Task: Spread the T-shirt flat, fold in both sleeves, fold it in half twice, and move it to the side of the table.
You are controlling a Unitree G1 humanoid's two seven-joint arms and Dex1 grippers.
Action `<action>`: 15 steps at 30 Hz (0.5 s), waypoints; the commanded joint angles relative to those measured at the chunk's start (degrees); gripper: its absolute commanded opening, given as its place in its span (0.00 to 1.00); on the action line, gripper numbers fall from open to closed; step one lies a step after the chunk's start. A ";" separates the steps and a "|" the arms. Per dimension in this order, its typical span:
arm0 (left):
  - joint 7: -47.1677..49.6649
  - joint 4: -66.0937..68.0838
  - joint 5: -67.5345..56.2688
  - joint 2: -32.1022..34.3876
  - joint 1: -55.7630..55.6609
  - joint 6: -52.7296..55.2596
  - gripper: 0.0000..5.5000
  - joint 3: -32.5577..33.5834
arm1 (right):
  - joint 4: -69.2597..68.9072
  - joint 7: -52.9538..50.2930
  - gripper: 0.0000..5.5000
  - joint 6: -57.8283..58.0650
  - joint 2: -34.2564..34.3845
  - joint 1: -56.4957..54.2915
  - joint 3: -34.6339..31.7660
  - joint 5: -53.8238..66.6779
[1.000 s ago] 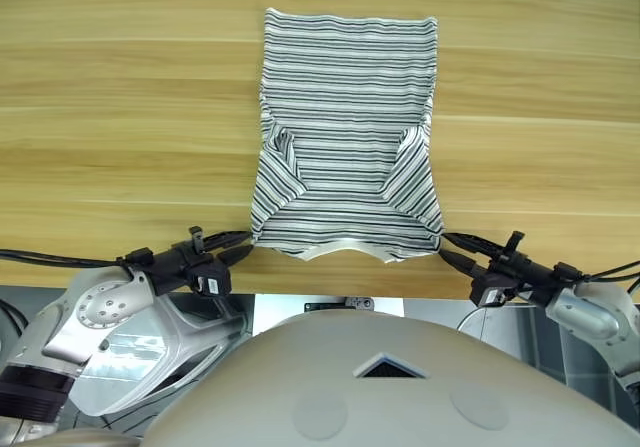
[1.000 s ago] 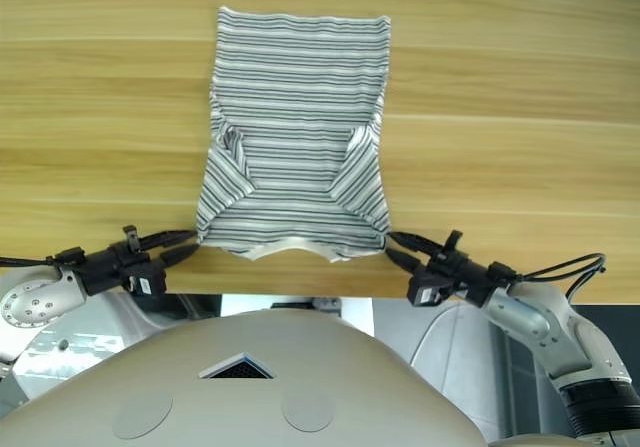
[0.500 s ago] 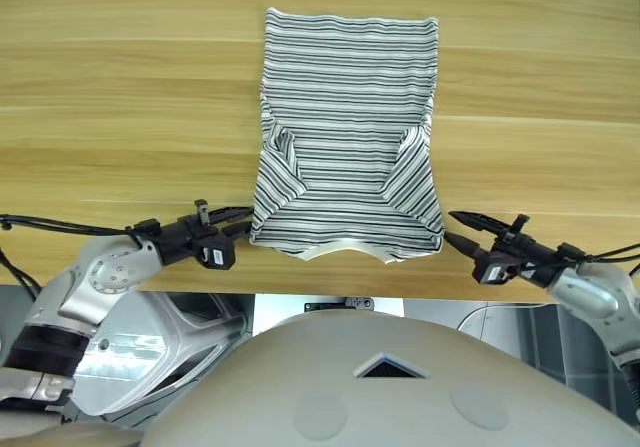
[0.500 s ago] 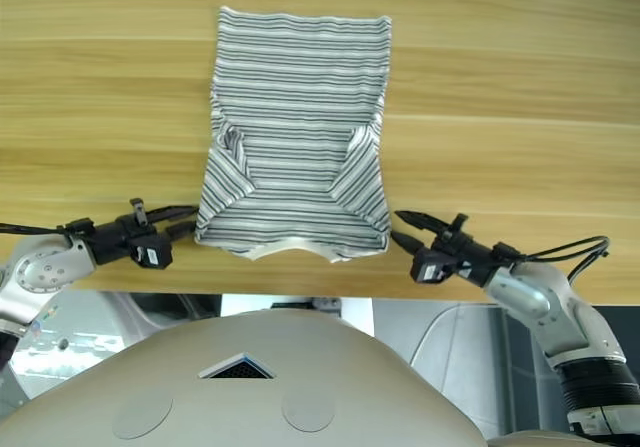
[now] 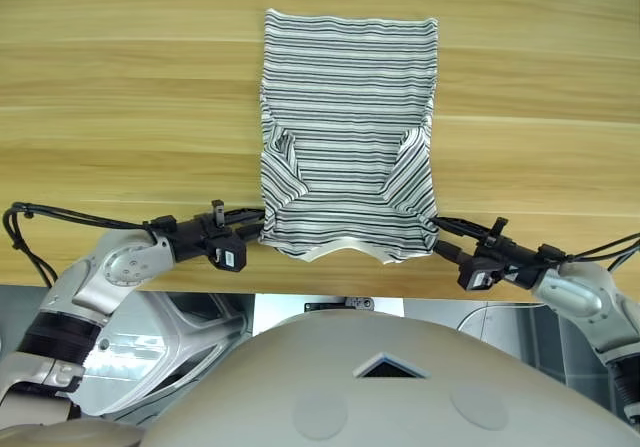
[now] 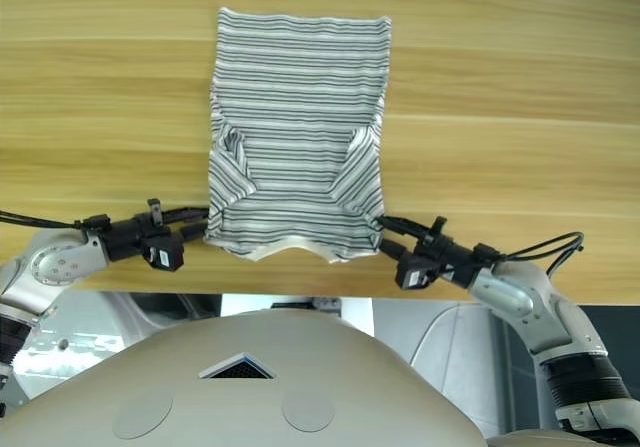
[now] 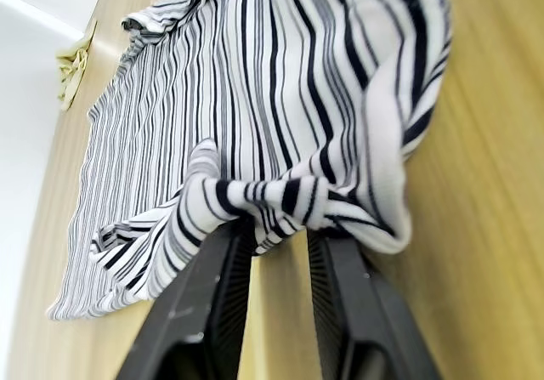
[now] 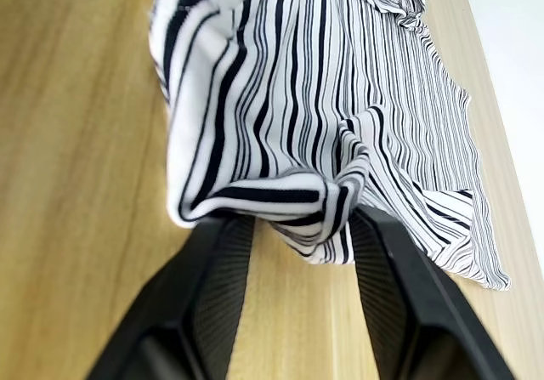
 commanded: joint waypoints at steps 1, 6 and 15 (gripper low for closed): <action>2.53 1.34 0.57 -1.90 2.72 4.78 0.22 1.94 | 0.82 0.67 0.36 0.56 -0.30 0.37 0.32 -1.04; 2.02 -0.57 -6.25 -0.98 6.71 6.60 0.33 5.41 | 0.96 0.12 0.37 0.50 -0.31 0.74 -0.24 -0.99; 6.21 -7.84 -9.58 -3.30 4.68 6.52 0.59 13.74 | 2.53 -0.83 0.37 0.42 0.96 -0.62 0.86 -2.07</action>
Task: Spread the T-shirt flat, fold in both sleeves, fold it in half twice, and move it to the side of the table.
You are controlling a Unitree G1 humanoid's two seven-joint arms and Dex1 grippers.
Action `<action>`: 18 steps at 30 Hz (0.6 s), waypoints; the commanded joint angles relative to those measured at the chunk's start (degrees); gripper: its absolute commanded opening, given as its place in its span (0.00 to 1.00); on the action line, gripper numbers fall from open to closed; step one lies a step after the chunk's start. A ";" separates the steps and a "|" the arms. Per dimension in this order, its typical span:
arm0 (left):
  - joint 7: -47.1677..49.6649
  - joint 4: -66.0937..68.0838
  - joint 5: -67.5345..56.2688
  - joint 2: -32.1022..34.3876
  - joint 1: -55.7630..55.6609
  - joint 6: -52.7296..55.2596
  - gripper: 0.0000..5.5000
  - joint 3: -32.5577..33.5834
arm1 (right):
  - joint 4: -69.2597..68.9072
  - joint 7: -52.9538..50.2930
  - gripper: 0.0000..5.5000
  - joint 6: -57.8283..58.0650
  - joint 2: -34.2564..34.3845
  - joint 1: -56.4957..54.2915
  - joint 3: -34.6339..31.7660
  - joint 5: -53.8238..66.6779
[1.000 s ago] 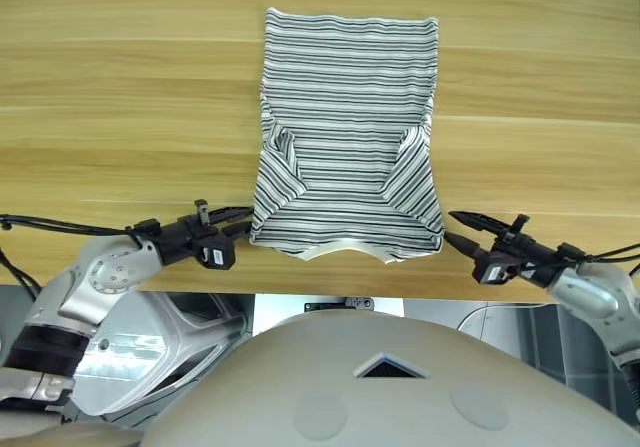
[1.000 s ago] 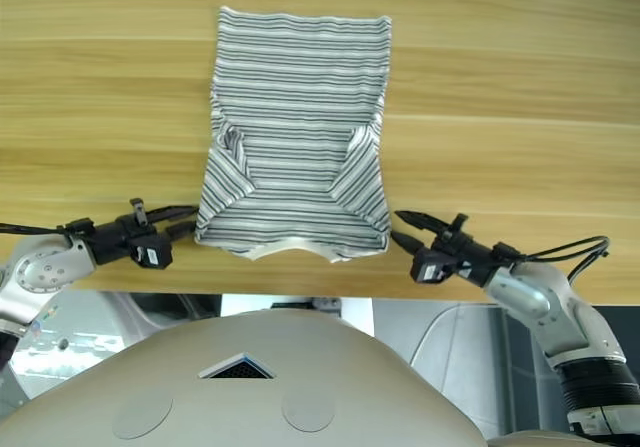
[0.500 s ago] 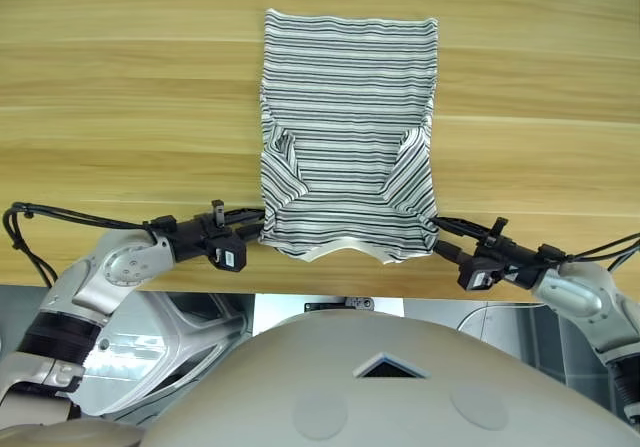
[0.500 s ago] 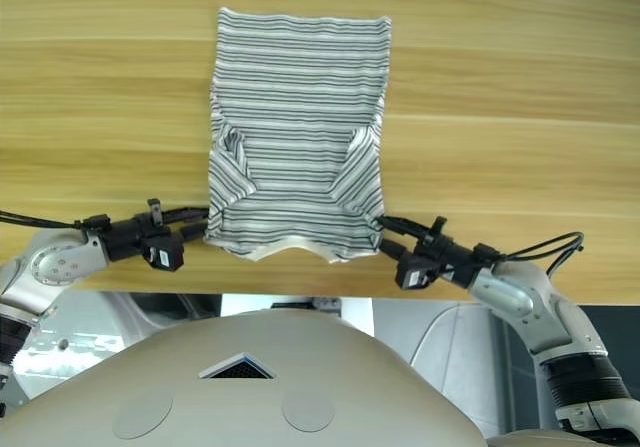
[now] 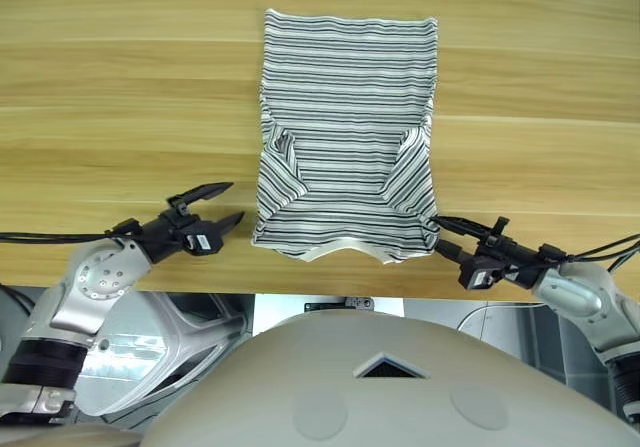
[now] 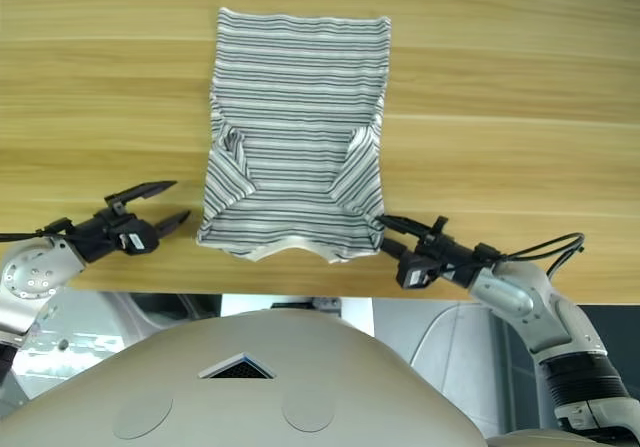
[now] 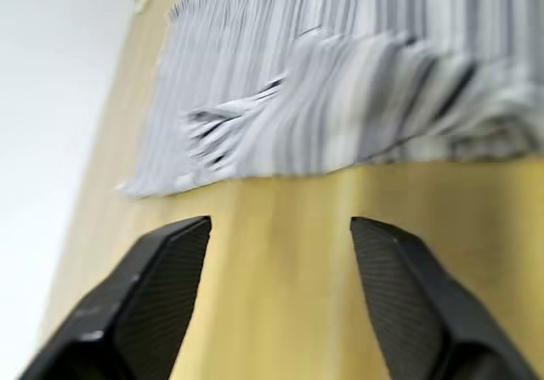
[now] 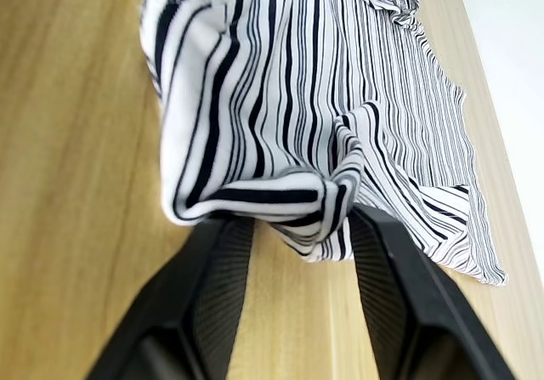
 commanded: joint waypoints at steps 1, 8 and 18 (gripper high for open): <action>1.73 -4.01 -4.60 -4.34 -4.36 0.16 0.59 1.01 | 1.63 0.22 0.37 0.83 0.84 -0.53 1.09 -1.92; -2.66 2.68 -6.72 -10.82 -9.66 -0.54 0.59 -7.59 | 2.72 -0.79 0.37 0.59 1.12 -1.49 1.95 -2.69; -10.59 12.59 -4.26 -7.13 -10.10 -2.32 0.59 -13.49 | 3.23 -1.50 0.37 0.60 1.45 -2.89 2.47 -3.56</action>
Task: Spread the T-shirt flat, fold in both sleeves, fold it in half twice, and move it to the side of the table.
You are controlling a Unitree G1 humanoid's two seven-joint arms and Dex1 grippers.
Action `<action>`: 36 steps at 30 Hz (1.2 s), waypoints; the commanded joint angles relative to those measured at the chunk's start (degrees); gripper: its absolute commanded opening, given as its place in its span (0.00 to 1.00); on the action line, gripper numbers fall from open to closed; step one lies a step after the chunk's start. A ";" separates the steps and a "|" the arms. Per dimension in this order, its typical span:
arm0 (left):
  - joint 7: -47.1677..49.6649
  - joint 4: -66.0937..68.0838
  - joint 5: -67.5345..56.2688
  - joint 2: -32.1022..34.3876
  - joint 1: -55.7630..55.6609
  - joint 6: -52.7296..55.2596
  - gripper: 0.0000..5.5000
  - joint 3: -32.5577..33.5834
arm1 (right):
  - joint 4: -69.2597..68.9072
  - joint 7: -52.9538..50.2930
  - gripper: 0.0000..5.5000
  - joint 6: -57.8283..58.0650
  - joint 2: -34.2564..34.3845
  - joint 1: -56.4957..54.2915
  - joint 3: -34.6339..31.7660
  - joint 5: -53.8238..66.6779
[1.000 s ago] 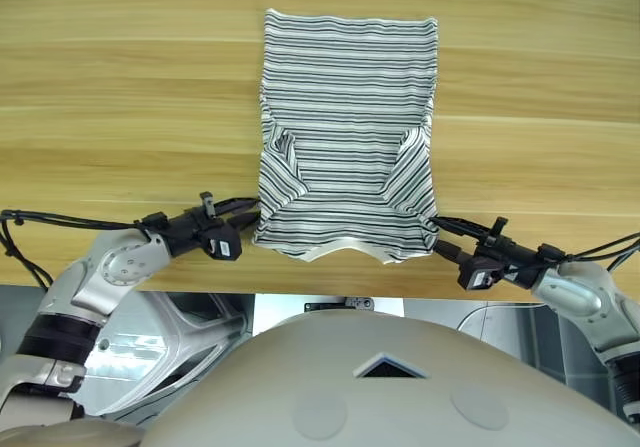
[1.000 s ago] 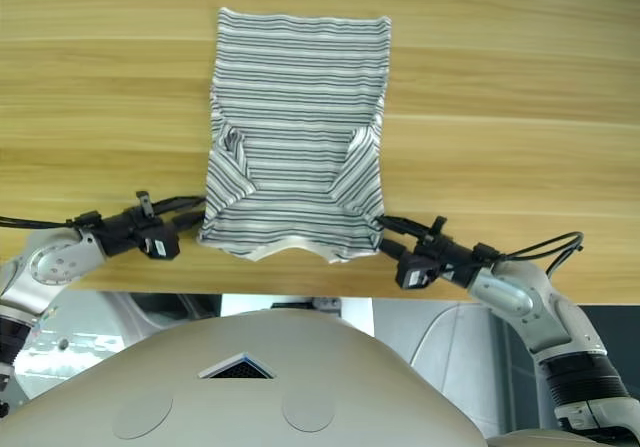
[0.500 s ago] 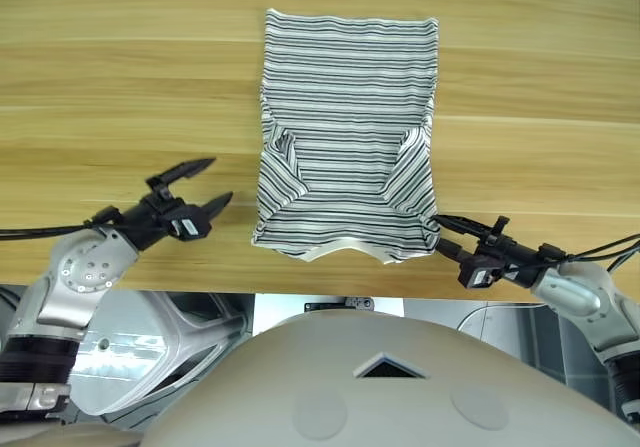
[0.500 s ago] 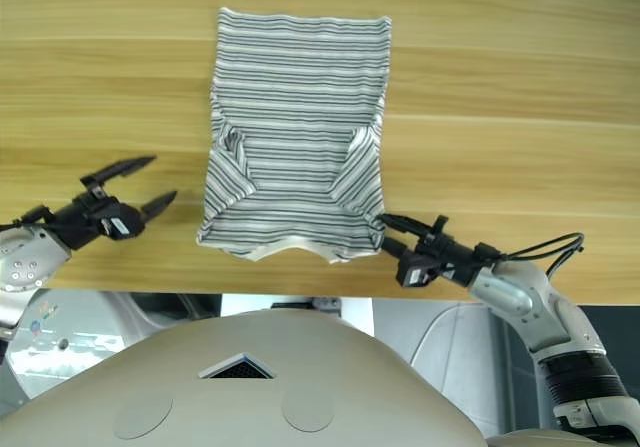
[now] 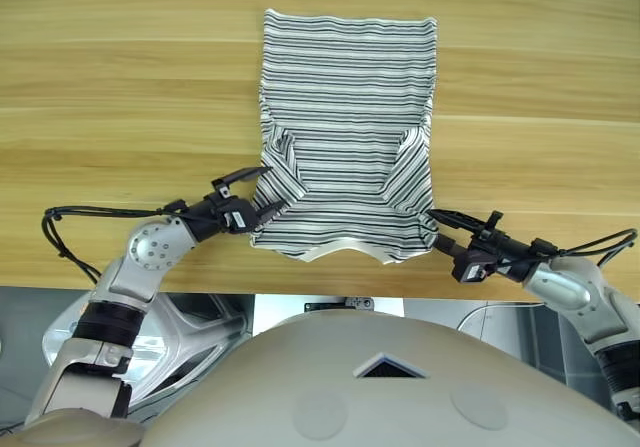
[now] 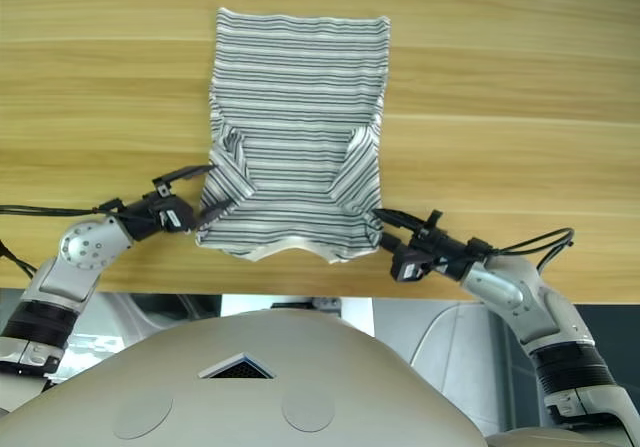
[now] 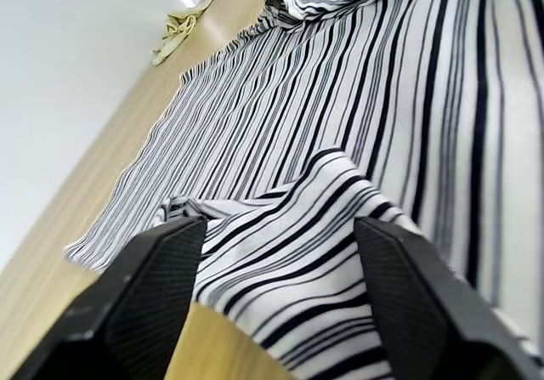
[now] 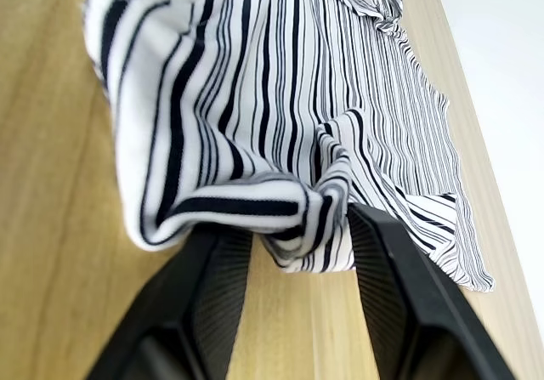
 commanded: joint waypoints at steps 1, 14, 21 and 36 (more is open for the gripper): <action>-1.71 2.84 2.19 3.69 1.95 0.20 0.59 0.05 | 0.60 0.90 0.37 1.69 -0.17 0.21 0.43 -1.96; 0.21 -1.76 -10.93 -0.21 1.50 -4.33 0.59 2.40 | 0.72 1.05 0.37 1.97 -0.18 -1.19 0.44 -2.26; 1.50 -10.16 -16.50 3.86 6.20 -3.04 0.59 15.22 | 1.33 -0.09 0.37 1.86 0.32 -0.17 0.74 -2.70; -2.35 -19.25 9.99 12.44 23.61 1.59 0.59 14.30 | 0.26 0.90 0.37 1.88 -2.60 -0.79 -2.24 -0.99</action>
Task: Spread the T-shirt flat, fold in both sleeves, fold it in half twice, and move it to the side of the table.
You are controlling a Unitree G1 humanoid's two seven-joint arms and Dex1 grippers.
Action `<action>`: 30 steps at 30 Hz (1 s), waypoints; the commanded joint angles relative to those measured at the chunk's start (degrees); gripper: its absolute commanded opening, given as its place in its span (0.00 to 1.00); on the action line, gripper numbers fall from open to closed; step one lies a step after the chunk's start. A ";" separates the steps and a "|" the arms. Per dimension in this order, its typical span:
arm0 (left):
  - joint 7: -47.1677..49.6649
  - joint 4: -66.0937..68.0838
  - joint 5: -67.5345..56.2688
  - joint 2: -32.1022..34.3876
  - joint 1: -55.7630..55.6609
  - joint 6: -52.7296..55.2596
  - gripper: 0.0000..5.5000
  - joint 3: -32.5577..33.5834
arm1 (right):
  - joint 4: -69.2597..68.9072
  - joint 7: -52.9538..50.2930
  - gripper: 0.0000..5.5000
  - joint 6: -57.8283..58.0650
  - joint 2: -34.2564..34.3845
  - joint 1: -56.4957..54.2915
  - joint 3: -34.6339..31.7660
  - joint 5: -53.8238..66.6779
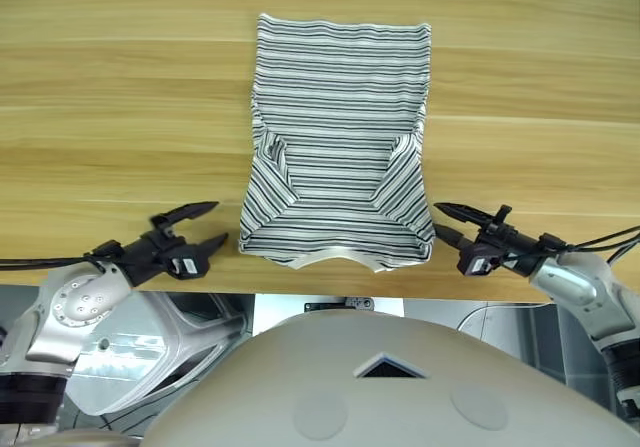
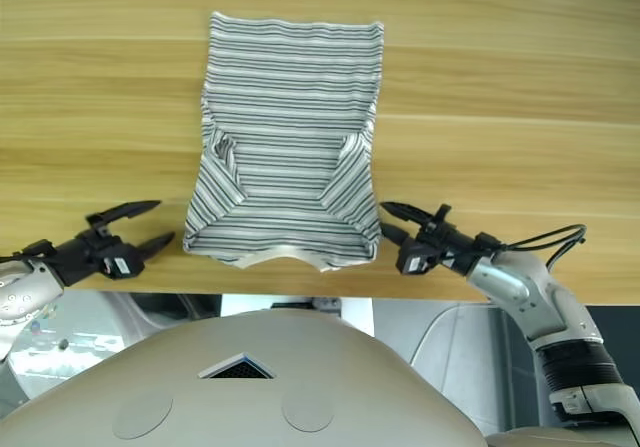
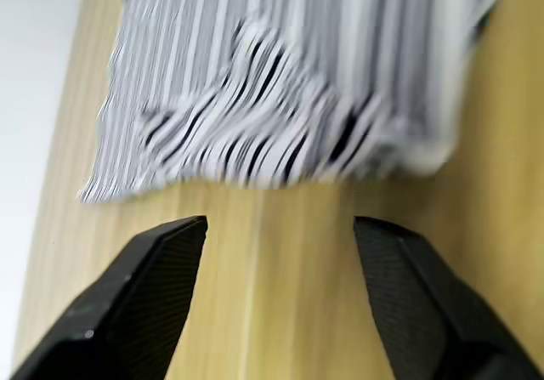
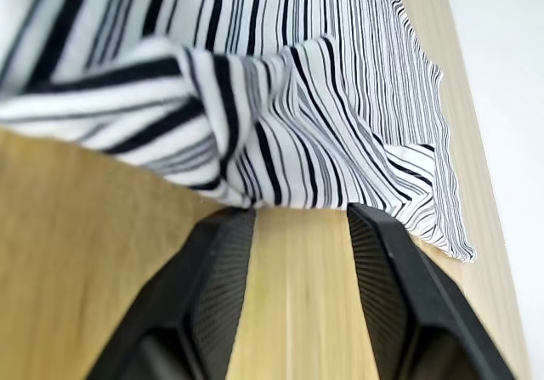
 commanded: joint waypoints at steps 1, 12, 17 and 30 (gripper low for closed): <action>-2.97 -1.26 0.33 1.59 0.51 0.38 0.59 -2.99 | -0.07 1.51 0.37 0.34 -1.12 -0.01 -0.10 -0.14; -6.76 7.50 -1.32 1.78 -11.54 -0.68 0.59 -11.38 | -3.35 5.46 0.37 0.37 -1.66 2.14 1.94 0.81; -5.91 8.46 -1.73 2.19 -11.15 -1.25 0.59 -12.00 | -4.55 7.48 0.37 -0.12 -2.02 2.71 3.47 1.73; -7.51 10.46 -2.89 2.04 -14.17 -3.82 0.53 -17.26 | -3.90 8.17 0.31 -0.49 -1.16 -0.17 4.78 1.95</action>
